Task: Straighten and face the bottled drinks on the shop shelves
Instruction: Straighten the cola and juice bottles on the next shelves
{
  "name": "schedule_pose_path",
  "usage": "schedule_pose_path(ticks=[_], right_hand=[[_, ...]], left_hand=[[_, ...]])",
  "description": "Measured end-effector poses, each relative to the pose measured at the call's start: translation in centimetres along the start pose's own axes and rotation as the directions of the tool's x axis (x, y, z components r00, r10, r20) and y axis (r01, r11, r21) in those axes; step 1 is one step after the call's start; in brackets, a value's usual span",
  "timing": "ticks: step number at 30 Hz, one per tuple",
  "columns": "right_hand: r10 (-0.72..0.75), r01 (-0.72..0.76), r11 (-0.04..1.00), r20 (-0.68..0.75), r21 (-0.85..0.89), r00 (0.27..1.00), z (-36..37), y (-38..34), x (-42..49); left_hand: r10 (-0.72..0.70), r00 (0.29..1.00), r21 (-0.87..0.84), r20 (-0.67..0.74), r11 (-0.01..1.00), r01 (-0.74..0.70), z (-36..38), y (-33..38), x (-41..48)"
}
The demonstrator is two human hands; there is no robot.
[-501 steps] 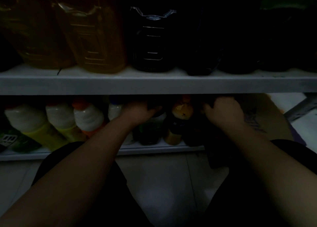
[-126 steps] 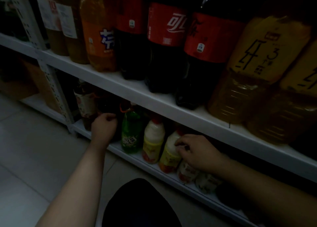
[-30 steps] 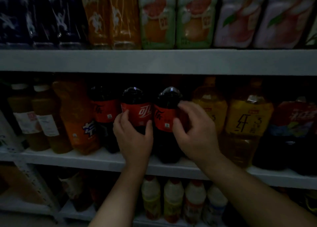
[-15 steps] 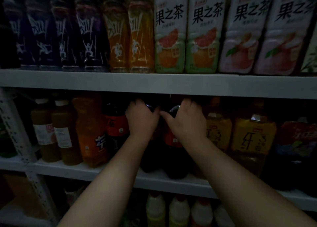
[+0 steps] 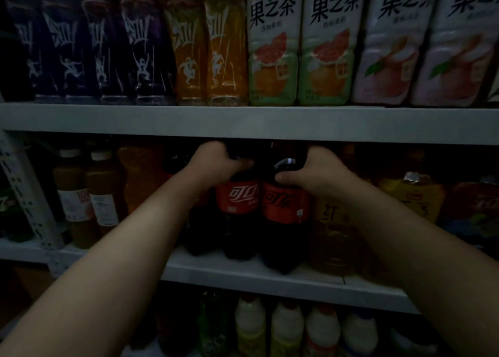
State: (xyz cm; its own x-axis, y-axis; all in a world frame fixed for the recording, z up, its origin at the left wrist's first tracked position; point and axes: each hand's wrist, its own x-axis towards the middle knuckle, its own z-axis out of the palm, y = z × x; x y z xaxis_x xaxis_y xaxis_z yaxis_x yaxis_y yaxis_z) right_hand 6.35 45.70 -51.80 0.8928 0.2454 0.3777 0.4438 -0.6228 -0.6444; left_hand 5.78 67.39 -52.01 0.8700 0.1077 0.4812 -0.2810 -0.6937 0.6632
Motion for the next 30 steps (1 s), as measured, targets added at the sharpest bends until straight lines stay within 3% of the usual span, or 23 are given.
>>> schedule_pose_path(ticks=[3, 5, 8, 11, 14, 16, 18, 21, 23, 27, 30], right_hand=[[0.004, -0.005, 1.000, 0.080, 0.009, 0.997, -0.6, -0.1, 0.3], [-0.005, 0.008, 0.991, 0.021, -0.131, 1.000, 0.2, -0.3, 0.4], [-0.040, -0.005, 0.954, -0.146, -0.298, 0.988, 1.9, -0.6, -0.2], [-0.100, 0.038, 0.958, -0.206, -0.285, 0.973, 2.3, -0.5, -0.3], [-0.142, 0.082, 0.962, -0.222, -0.259, 0.965, 1.6, -0.1, -0.4], [-0.101, 0.070, 0.973, -0.137, -0.219, 0.985, 1.0, 0.3, -0.2], [-0.042, 0.036, 0.987, -0.030, -0.158, 0.999, 0.4, 0.5, 0.0], [-0.018, 0.021, 0.991, 0.020, -0.129, 1.000, 0.0, 0.6, 0.3], [-0.016, 0.021, 0.990, 0.036, -0.143, 0.999, 0.2, 0.6, 0.4], [-0.060, 0.058, 0.957, 0.002, -0.283, 0.998, 0.8, 0.3, 0.1], [-0.081, 0.064, 0.946, -0.042, -0.317, 0.996, 1.2, 0.1, -0.1]], left_hand=[[-0.062, 0.988, -0.210, 0.138, 0.973, 0.091, -0.6, -0.5, 0.4], [-0.069, 0.992, -0.219, 0.104, 0.972, 0.090, -0.1, -0.3, 0.6], [0.011, 0.997, 0.062, -0.082, 0.998, -0.006, 2.3, 0.1, 0.5], [0.072, 0.971, 0.227, -0.230, 0.974, -0.019, 3.9, 0.2, 0.7], [0.026, 0.993, 0.277, -0.112, 0.961, 0.006, 3.5, -0.3, 1.8], [0.002, 1.000, 0.023, -0.009, 1.000, -0.002, 2.6, -0.7, 1.9], [0.011, 0.999, -0.249, 0.037, 0.968, -0.002, 1.8, -1.2, 1.3], [0.047, 0.992, -0.340, 0.116, 0.940, -0.005, 1.2, -1.5, 1.3], [0.039, 0.993, -0.285, 0.108, 0.958, -0.007, 1.1, -1.2, 1.4], [0.102, 0.994, 0.043, 0.026, 0.994, -0.103, 2.4, -0.5, 1.6], [0.085, 0.988, 0.289, 0.132, 0.950, -0.120, 2.2, -0.1, 2.5]])
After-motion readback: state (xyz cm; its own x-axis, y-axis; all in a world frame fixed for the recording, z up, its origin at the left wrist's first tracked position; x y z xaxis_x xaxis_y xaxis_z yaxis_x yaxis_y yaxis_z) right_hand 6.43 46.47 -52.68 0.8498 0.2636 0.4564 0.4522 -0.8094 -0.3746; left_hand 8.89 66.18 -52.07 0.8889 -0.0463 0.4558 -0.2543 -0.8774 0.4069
